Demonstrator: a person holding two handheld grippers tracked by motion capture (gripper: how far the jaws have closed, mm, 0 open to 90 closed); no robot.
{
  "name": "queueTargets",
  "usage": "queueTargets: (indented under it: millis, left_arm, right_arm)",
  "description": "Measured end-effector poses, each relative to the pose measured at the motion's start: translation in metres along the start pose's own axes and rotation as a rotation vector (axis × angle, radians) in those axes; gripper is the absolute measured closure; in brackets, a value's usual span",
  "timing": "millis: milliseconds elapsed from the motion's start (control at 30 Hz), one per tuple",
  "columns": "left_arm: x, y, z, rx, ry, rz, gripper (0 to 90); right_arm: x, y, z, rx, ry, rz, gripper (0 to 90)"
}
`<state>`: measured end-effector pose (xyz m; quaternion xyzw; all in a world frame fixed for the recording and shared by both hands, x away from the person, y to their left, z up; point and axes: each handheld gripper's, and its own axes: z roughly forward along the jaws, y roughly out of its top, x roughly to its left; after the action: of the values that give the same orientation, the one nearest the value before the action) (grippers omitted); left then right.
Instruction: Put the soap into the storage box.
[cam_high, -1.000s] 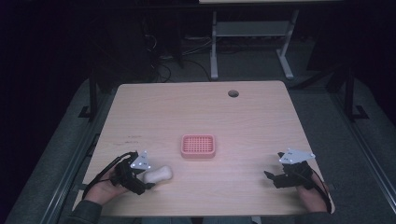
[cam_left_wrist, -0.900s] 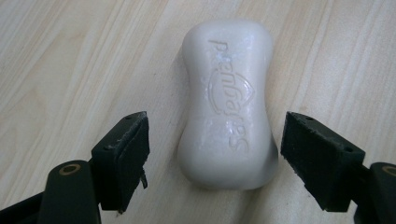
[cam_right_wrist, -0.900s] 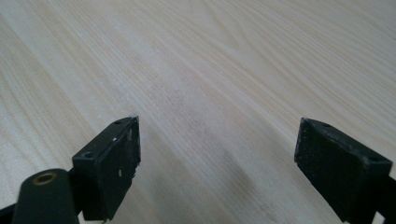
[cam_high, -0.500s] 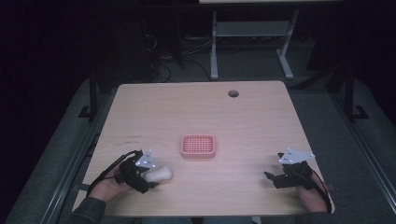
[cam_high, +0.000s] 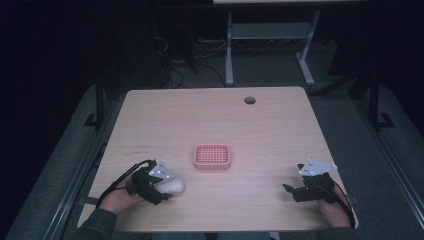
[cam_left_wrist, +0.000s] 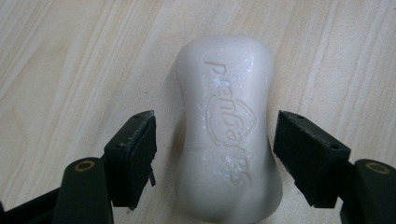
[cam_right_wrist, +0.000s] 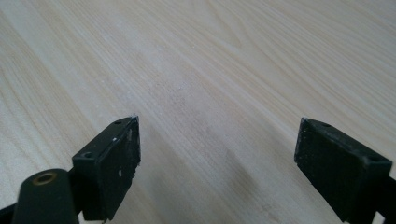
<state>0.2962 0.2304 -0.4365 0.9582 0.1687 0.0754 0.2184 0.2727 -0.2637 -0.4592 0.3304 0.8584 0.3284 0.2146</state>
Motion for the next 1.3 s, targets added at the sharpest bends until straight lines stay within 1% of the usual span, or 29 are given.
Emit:
queueTargets:
  millis: [233,333,367,400,433,533,567,633,800,833,1033,1133,1233,1300]
  left_arm:
    - [0.002,0.003,0.003,0.013,-0.016,-0.004,35.5]
    - [0.003,0.004,0.005,0.023,-0.029,-0.004,37.6]
    - [0.003,0.004,0.005,0.024,-0.033,-0.010,38.1]
    - [0.002,0.005,0.006,0.025,-0.045,-0.012,40.4]
    - [0.002,0.005,0.006,0.025,-0.045,-0.012,41.4]
    - [0.003,0.006,0.008,0.029,-0.050,-0.013,43.0]
    - [0.003,0.006,0.010,0.035,-0.055,-0.020,43.0]
    - [0.004,0.007,0.011,0.038,-0.058,-0.016,43.4]
    - [0.004,0.007,0.011,0.032,-0.067,-0.027,44.0]
    - [0.004,0.006,0.011,0.030,-0.078,-0.029,46.5]
    - [0.003,0.007,0.010,0.034,-0.077,-0.029,48.5]
    - [0.003,0.007,0.010,0.040,-0.071,-0.021,48.8]
    - [0.003,0.006,0.009,0.038,-0.077,-0.025,49.0]
    - [0.002,0.007,0.009,0.040,-0.072,-0.024,49.1]
  right_arm:
    - [0.000,0.000,0.000,0.005,0.000,-0.003,13.7]
    - [0.000,0.000,0.000,0.005,0.000,-0.004,13.7]
    - [0.000,0.000,0.000,0.005,0.000,-0.005,13.8]
    - [0.000,0.000,0.000,0.005,0.001,-0.004,13.8]
    - [0.000,0.000,0.000,0.005,0.001,-0.004,13.8]
    - [0.000,0.000,0.000,0.003,0.000,-0.003,13.8]
    - [0.000,0.000,0.000,0.002,0.000,0.000,13.8]
    - [0.000,0.000,0.000,0.005,0.000,-0.007,13.7]
    - [0.001,0.000,0.000,0.001,-0.001,-0.003,13.8]
    - [0.001,0.000,-0.001,0.001,-0.001,-0.002,13.8]
    - [0.001,0.001,-0.001,-0.003,0.001,-0.002,13.8]
    - [0.001,0.001,-0.001,-0.004,0.001,-0.003,13.8]
    - [0.001,0.001,-0.001,-0.006,-0.002,-0.006,13.8]
    - [0.001,0.001,-0.001,-0.007,-0.002,-0.006,13.7]
